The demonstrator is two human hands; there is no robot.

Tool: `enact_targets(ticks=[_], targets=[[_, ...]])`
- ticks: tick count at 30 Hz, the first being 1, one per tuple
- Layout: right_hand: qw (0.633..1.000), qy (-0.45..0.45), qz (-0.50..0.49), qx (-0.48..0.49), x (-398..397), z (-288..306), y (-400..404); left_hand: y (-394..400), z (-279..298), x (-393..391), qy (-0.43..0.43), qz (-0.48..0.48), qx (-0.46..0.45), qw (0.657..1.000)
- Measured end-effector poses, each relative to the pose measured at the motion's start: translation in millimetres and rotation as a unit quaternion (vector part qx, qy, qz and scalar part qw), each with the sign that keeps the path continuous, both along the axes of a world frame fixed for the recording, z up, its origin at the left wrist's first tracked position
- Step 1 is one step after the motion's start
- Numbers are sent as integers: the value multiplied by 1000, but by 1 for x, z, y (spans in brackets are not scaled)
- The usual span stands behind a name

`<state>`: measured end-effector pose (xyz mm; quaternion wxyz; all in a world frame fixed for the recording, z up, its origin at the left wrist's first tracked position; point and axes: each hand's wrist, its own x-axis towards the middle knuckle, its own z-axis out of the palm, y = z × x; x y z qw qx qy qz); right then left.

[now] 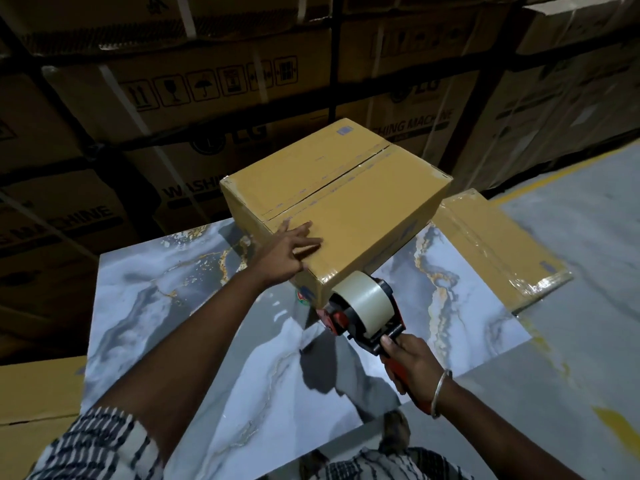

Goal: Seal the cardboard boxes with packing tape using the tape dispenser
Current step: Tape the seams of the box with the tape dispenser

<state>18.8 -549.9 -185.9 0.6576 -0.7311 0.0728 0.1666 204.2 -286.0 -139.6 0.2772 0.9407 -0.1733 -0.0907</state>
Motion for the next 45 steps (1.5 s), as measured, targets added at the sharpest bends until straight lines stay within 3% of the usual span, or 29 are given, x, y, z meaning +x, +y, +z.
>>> enact_targets(ticks=[4,8,22,28,31,37,41,45], targets=[[1000,-2,-18,17,-5,-6,3,-36,-4,-14,6,-169,39,985],[1000,-7,-23,19,-8,-7,-1,-40,-15,-16,-23,-222,116,968],[1000,2,-17,-6,2,-13,3,-43,-4,-16,15,-226,126,966],[997,51,-59,0,6,-22,5,-42,-4,-18,19,-211,95,973],[986,100,-129,17,1,-33,-10,-40,-5,-15,18,-211,87,974],[982,90,-163,4,4,-36,-39,-47,3,-16,-66,-231,182,954],[981,88,-170,32,15,-31,-42,-57,9,-11,-184,-260,287,903],[981,91,-159,64,20,-29,-48,-58,6,-1,-199,-284,308,886]])
